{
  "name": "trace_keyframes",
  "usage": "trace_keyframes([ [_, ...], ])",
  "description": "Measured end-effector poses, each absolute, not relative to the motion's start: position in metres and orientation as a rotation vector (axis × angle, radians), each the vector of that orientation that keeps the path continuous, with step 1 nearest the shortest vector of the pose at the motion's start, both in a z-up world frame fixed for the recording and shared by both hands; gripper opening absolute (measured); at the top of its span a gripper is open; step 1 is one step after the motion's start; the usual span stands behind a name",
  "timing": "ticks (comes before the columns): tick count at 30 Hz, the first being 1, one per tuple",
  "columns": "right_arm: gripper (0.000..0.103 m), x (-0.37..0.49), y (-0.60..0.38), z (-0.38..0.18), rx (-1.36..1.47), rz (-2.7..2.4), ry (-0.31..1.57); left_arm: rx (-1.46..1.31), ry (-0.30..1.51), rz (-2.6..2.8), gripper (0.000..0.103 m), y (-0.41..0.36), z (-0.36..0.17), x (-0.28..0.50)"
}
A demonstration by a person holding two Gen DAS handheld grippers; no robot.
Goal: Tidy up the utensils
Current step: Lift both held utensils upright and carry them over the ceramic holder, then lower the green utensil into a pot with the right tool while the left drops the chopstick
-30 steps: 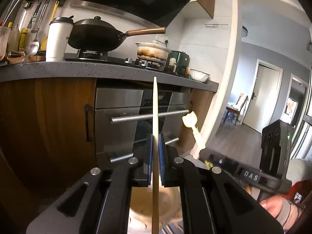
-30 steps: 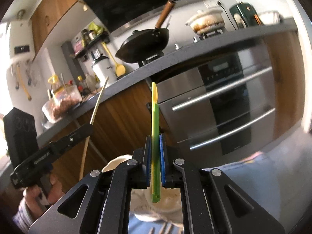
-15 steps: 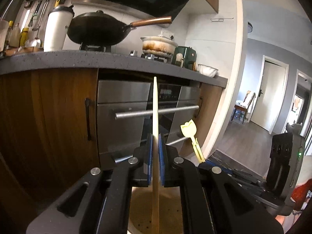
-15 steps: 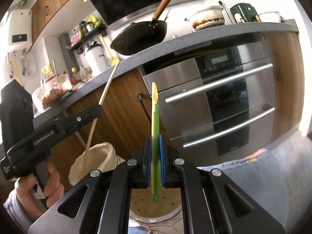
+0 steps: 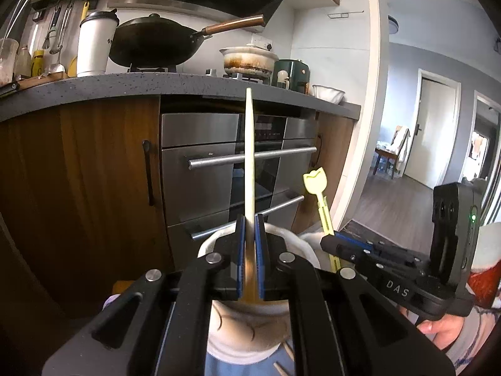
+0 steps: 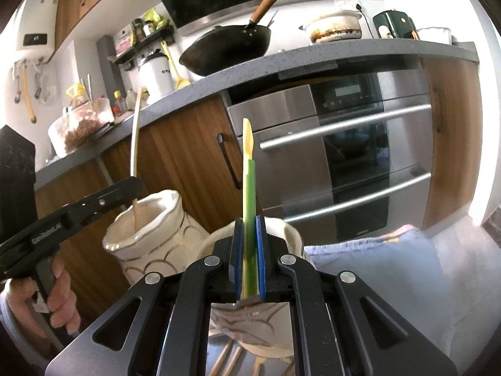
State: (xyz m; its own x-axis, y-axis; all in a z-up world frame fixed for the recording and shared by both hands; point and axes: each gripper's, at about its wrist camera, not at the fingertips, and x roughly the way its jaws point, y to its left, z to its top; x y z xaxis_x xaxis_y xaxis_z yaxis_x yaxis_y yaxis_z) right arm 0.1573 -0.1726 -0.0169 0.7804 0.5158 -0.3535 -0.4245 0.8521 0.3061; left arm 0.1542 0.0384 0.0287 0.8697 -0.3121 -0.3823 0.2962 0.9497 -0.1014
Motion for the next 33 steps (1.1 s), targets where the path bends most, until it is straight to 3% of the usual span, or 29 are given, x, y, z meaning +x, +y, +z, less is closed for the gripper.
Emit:
trace_keyframes([
  [10,0.009,0.152,-0.169,-0.014,0.171,0.49,0.452,0.002,0.429,-0.301,0.007,0.036,0.028,0.149],
  [14,0.021,0.149,-0.174,-0.01,0.18,0.484,0.439,-0.002,0.424,-0.304,0.01,0.036,0.032,0.145],
  [16,0.027,0.145,-0.177,-0.007,0.184,0.479,0.432,0.001,0.416,-0.299,0.023,0.037,0.035,0.142],
  [18,0.038,0.14,-0.181,-0.004,0.183,0.467,0.424,0.003,0.403,-0.296,0.047,0.037,0.037,0.137],
  [19,0.048,0.137,-0.183,-0.003,0.181,0.461,0.423,0.002,0.395,-0.294,0.054,0.038,0.039,0.133],
  [20,0.067,0.132,-0.186,-0.001,0.18,0.451,0.418,0.001,0.387,-0.288,0.072,0.038,0.04,0.131],
  [21,0.079,0.129,-0.189,0.0,0.179,0.444,0.412,-0.002,0.372,-0.278,0.09,0.039,0.042,0.126],
  [22,0.095,0.122,-0.193,0.003,0.176,0.426,0.396,-0.006,0.357,-0.27,0.098,0.041,0.043,0.122],
  [33,0.098,0.083,-0.227,0.022,0.102,0.259,0.358,0.023,0.348,-0.264,0.098,0.044,0.05,0.08],
])
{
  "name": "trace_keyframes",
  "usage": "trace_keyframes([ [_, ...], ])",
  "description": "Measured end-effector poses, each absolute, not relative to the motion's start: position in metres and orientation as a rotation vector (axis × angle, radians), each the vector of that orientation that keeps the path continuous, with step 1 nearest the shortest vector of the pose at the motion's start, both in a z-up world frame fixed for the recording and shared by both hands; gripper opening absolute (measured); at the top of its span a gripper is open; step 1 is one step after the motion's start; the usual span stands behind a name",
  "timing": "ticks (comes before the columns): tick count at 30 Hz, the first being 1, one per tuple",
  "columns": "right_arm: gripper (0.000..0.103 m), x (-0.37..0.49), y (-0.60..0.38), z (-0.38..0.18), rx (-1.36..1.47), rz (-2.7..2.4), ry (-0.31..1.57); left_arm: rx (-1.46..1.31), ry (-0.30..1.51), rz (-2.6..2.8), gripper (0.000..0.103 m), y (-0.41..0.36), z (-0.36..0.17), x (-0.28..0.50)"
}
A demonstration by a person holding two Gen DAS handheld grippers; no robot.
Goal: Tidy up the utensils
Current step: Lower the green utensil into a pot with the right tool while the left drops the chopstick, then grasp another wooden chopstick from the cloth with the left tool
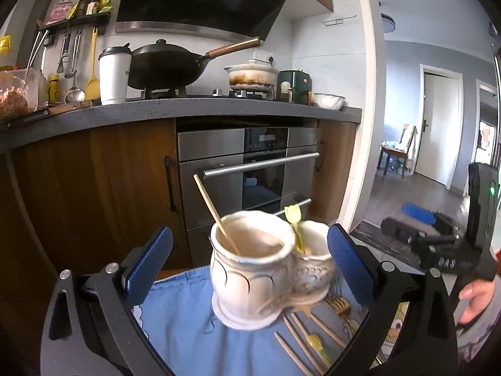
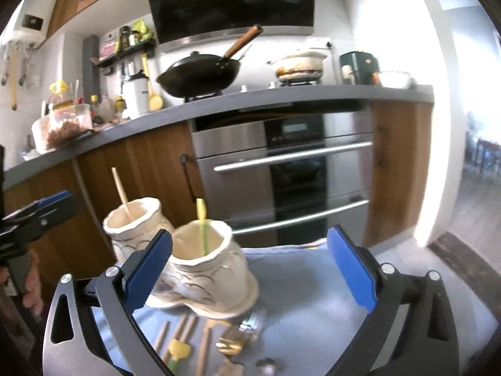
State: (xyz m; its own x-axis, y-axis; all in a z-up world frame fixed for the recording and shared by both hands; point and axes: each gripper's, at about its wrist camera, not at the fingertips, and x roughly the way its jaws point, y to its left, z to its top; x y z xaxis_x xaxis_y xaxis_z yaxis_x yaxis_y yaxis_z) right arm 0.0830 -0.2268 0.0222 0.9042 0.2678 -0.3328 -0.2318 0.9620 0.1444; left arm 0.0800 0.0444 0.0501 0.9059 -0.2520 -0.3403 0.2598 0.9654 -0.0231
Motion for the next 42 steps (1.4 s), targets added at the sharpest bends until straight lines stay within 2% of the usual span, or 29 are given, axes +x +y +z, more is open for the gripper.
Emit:
trace_keyframes([
  [12,0.098,0.045,-0.245,0.016,0.069,0.151,0.366,0.067,0.412,-0.273,0.098,0.039,0.029,0.051],
  [20,0.098,0.041,-0.243,-0.021,0.053,0.173,0.52,0.04,0.505,-0.294,0.098,0.039,-0.009,0.044],
  [29,0.098,0.038,-0.236,-0.062,0.01,0.202,0.71,0.141,0.629,-0.281,0.098,0.023,-0.045,0.038],
  [38,0.098,0.037,-0.233,-0.079,0.008,0.228,0.789,0.159,0.794,-0.275,0.098,0.004,-0.081,0.038],
  [40,0.098,0.036,-0.232,-0.08,0.012,0.235,0.794,0.167,0.809,-0.257,0.096,0.003,-0.086,0.039],
  [42,0.098,0.036,-0.232,-0.08,0.013,0.241,0.795,0.162,0.837,-0.249,0.089,0.002,-0.09,0.042],
])
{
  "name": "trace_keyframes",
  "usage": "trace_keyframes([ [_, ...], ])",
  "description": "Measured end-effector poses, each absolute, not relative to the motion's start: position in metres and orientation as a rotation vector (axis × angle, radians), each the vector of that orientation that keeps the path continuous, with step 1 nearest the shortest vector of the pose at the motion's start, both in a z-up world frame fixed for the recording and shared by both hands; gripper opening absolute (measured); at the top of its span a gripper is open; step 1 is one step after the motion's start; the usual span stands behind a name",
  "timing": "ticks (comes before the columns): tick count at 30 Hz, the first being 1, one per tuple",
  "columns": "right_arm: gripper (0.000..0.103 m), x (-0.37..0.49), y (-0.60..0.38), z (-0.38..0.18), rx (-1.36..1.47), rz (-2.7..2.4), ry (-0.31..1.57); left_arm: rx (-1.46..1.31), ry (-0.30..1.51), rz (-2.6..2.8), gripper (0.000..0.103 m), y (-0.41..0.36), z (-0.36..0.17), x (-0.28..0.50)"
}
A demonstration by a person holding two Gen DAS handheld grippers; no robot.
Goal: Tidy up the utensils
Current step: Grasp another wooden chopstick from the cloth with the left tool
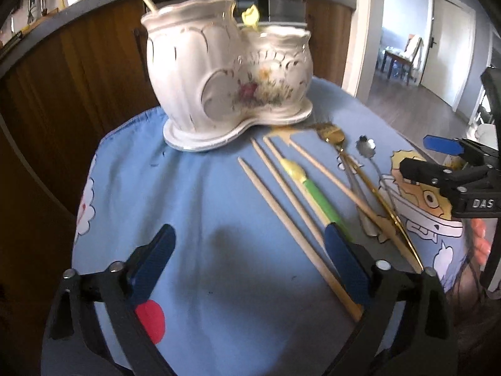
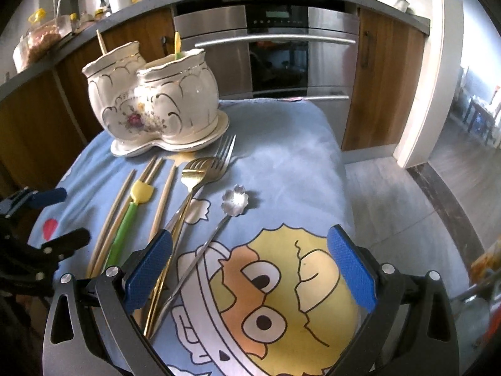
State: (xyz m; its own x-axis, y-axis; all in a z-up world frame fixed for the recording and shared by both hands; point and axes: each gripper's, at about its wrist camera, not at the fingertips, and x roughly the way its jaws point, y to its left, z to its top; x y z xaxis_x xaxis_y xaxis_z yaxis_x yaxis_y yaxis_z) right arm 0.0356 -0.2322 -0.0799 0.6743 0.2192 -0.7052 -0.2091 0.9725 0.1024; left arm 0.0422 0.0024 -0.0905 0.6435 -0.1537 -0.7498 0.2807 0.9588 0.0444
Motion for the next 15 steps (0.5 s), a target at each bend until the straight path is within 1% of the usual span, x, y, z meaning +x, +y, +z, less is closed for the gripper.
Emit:
trace_keyframes([
  [1,0.098,0.036,-0.232,-0.08,0.011,0.243,0.796,0.16,0.853,-0.25,0.087,0.002,-0.093,0.044],
  [5,0.098,0.035,-0.231,-0.079,0.008,0.256,0.795,0.176,0.882,-0.252,0.077,-0.004,-0.1,0.046],
  [7,0.098,0.035,-0.228,-0.079,0.003,0.268,0.794,0.171,0.892,-0.256,0.074,-0.006,-0.101,0.047],
  [10,0.095,0.037,-0.223,-0.078,-0.003,0.285,0.799,0.185,0.896,-0.278,0.059,-0.012,-0.102,0.05],
  [12,0.088,0.039,-0.218,-0.077,-0.001,0.301,0.806,0.19,0.9,-0.296,0.041,-0.015,-0.102,0.051],
  [13,0.08,0.04,-0.215,-0.076,-0.003,0.306,0.812,0.191,0.903,-0.307,0.037,-0.017,-0.102,0.052],
  [14,0.074,0.041,-0.213,-0.076,-0.005,0.309,0.819,0.194,0.904,-0.312,0.029,-0.018,-0.102,0.052],
  [15,0.071,0.044,-0.209,-0.077,-0.009,0.315,0.832,0.201,0.905,-0.317,0.023,-0.019,-0.102,0.052],
])
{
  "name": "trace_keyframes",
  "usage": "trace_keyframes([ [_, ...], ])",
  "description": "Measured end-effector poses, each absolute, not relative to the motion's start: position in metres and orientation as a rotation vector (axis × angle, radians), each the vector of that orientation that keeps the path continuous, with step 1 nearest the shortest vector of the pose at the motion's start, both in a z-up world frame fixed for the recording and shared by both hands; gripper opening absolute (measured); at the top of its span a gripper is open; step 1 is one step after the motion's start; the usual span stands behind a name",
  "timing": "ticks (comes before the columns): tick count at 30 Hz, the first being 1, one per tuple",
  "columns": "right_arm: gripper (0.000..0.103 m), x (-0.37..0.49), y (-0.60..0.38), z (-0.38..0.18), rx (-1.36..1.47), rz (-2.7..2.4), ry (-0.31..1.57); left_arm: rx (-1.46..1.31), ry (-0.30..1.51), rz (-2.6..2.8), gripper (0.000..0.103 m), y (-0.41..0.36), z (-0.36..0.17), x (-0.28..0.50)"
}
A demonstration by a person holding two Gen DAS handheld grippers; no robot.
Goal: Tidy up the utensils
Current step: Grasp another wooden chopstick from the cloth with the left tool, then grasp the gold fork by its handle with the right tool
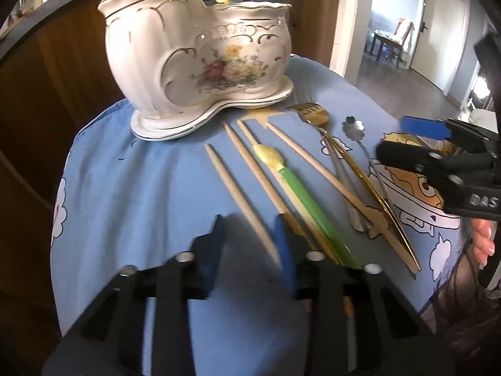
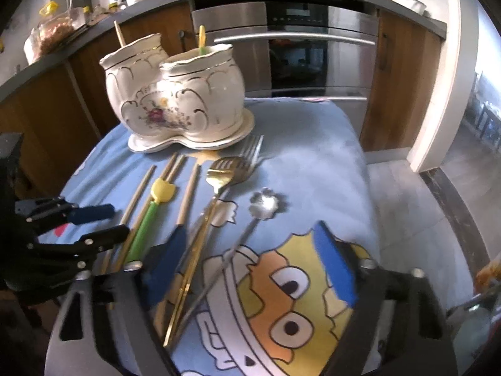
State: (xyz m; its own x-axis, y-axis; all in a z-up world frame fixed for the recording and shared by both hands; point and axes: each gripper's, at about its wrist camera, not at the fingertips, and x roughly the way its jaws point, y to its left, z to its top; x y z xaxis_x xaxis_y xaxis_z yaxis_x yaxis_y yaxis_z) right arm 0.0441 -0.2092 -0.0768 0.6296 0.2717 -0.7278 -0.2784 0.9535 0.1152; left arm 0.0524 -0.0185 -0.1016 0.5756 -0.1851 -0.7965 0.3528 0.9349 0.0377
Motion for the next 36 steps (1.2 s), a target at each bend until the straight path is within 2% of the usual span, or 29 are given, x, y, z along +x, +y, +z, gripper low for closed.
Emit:
trace_keyframes([
  [3,0.058,0.049,-0.201,-0.08,-0.01,0.337,0.862,0.215,0.912,-0.318,0.015,-0.017,-0.101,0.052],
  [5,0.045,0.05,-0.196,-0.081,-0.007,0.359,0.875,0.215,0.915,-0.301,0.014,-0.012,-0.1,0.053],
  [10,0.032,0.047,-0.187,-0.087,-0.01,0.401,0.909,0.206,0.922,-0.274,0.014,0.002,-0.1,0.054],
  [13,0.021,0.046,-0.183,-0.091,-0.032,0.413,0.939,0.198,0.926,-0.271,0.014,0.008,-0.099,0.055],
  [30,0.019,0.076,-0.179,-0.091,-0.017,0.344,0.965,0.147,0.941,-0.294,0.014,0.017,-0.099,0.049],
  [32,0.008,0.077,-0.181,-0.092,0.007,0.365,0.961,0.146,0.94,-0.298,0.014,0.017,-0.099,0.049],
  [36,0.008,0.076,-0.182,-0.091,0.008,0.367,0.949,0.155,0.932,-0.302,0.007,0.019,-0.099,0.053],
])
